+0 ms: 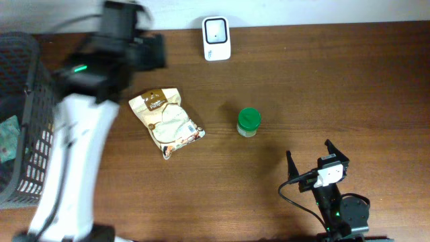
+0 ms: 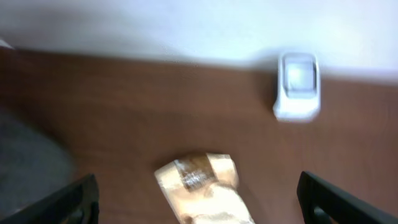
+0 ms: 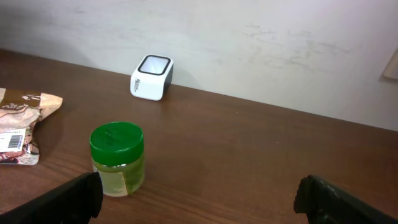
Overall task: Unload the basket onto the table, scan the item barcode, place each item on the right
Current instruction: 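Place the rice bag with the left gripper left of the jar, then reach the left gripper into the basket and grasp the mint-green packet, then place the mint-green packet with the left gripper beside the jar, then reach the left gripper into the basket and grasp the orange tissue pack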
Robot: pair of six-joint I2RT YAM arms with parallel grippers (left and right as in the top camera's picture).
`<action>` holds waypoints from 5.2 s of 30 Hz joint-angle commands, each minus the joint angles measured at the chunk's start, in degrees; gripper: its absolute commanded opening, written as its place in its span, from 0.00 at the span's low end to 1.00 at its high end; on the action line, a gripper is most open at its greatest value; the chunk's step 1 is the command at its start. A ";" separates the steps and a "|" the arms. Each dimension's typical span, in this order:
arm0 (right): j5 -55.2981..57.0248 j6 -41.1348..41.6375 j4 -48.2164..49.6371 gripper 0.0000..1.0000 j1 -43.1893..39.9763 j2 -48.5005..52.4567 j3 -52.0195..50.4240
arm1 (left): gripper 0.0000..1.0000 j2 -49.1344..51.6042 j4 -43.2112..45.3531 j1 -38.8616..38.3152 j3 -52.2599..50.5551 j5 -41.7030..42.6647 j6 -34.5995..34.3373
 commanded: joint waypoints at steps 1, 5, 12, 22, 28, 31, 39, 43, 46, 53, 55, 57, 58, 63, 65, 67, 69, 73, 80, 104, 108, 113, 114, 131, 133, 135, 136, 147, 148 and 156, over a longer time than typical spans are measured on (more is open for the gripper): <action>0.31 0.22 -0.04 0.98 0.46 -0.37 -0.48 | 0.99 -6.73 -1.90 9.55 2.58 -1.84 0.11; 0.31 0.20 -0.04 0.98 0.46 -0.37 -0.48 | 0.99 -8.11 -2.93 23.39 2.47 -1.84 -1.11; 0.31 0.20 -0.04 0.98 0.46 -0.37 -0.48 | 0.91 -1.44 -4.85 36.54 1.86 -0.96 -3.58; 0.31 0.20 -0.02 0.98 0.46 -0.37 -0.48 | 0.94 10.08 -3.80 46.73 -0.87 -1.01 -3.54; 0.31 0.20 -0.04 0.98 0.46 -0.37 -0.48 | 0.95 11.41 6.38 50.12 -11.82 -0.94 3.08; 0.31 0.20 -0.04 0.98 0.46 -0.37 -0.48 | 0.93 11.41 13.11 50.58 -18.01 -0.96 8.28; 0.31 0.22 -0.04 0.98 0.46 -0.37 -0.48 | 0.96 13.75 24.83 51.25 -27.89 -1.18 13.62; 0.31 0.20 -0.04 0.98 0.46 -0.37 -0.48 | 0.94 18.60 25.49 52.59 -27.89 -1.18 13.60; 0.31 0.20 -0.04 0.98 0.46 -0.37 -0.48 | 0.89 21.33 26.38 53.13 -27.89 -1.18 13.64; 0.31 0.20 -0.04 0.98 0.46 -0.37 -0.48 | 0.78 25.44 29.31 53.16 -27.89 -0.98 14.91; 0.31 0.20 -0.04 0.99 0.46 -0.37 -0.48 | 0.78 27.02 30.10 53.16 -27.89 -1.05 15.58; 0.31 0.20 -0.04 0.98 0.46 -0.37 -0.48 | 0.77 28.46 30.77 53.16 -27.89 -0.98 15.58; 0.31 0.20 -0.02 0.98 0.46 -0.37 -0.48 | 0.76 28.79 31.12 53.16 -27.89 -0.98 15.58; 0.31 0.20 -0.04 0.98 0.46 -0.37 -0.48 | 0.64 29.40 32.39 53.22 -27.89 -0.98 15.58; 0.31 0.20 -0.04 0.98 0.46 -0.37 -0.48 | 0.50 29.62 32.35 53.22 -27.89 -0.98 15.56; 0.31 0.20 -0.04 0.98 0.46 -0.37 -0.48 | 0.22 29.59 32.06 53.22 -27.87 -1.01 15.54; 0.31 0.20 -0.04 0.98 0.46 -0.37 -0.48 | 0.01 29.57 31.36 53.22 -27.69 -1.01 15.54; 0.31 0.20 -0.04 0.98 0.46 -0.37 -0.48 | 0.00 27.02 28.44 53.13 -25.70 -0.92 15.43; 0.31 0.20 -0.04 0.98 0.46 -0.37 -0.48 | 0.00 10.05 26.91 53.13 -20.20 18.01 3.91; 0.31 0.20 -0.04 0.98 0.46 -0.37 -0.48 | 0.00 3.56 0.20 -8.98 -24.02 20.65 -7.30; 0.31 0.20 -0.04 0.98 0.46 -0.37 -0.48 | 0.00 13.44 0.22 -15.56 -24.02 20.63 -7.74; 0.31 0.22 -0.04 0.98 0.46 -0.37 -0.48 | 0.26 16.87 1.55 -17.90 -24.02 20.90 -7.96; 0.31 0.20 -0.04 0.98 0.46 -0.37 -0.48 | 0.38 16.87 2.01 -18.12 -24.02 20.90 -7.96; 0.31 0.20 -0.04 0.98 0.46 -0.37 -0.48 | 0.60 5.97 -7.30 -0.74 2.45 11.02 -5.70; 0.31 0.20 -0.04 0.98 0.46 -0.37 -0.48 | 0.63 1.44 -7.17 7.19 3.93 11.06 -5.79; 0.31 0.20 -0.04 0.98 0.46 -0.37 -0.48 | 0.69 -1.90 -7.21 17.77 3.93 11.04 -5.79; 0.31 0.20 -0.04 0.98 0.46 -0.37 -0.48 | 0.71 -2.21 -7.26 20.72 3.93 11.02 -5.79; 0.31 0.20 -0.02 0.98 0.46 -0.37 -0.48 | 0.88 1.97 5.99 50.56 -13.75 4.59 -4.35; 0.31 0.20 -0.04 0.98 0.46 -0.37 -0.48 | 0.89 2.97 7.67 51.67 -15.85 4.59 -1.86; 0.31 0.20 -0.04 0.98 0.46 -0.37 -0.48 | 0.89 14.62 11.96 56.33 -18.69 3.76 8.07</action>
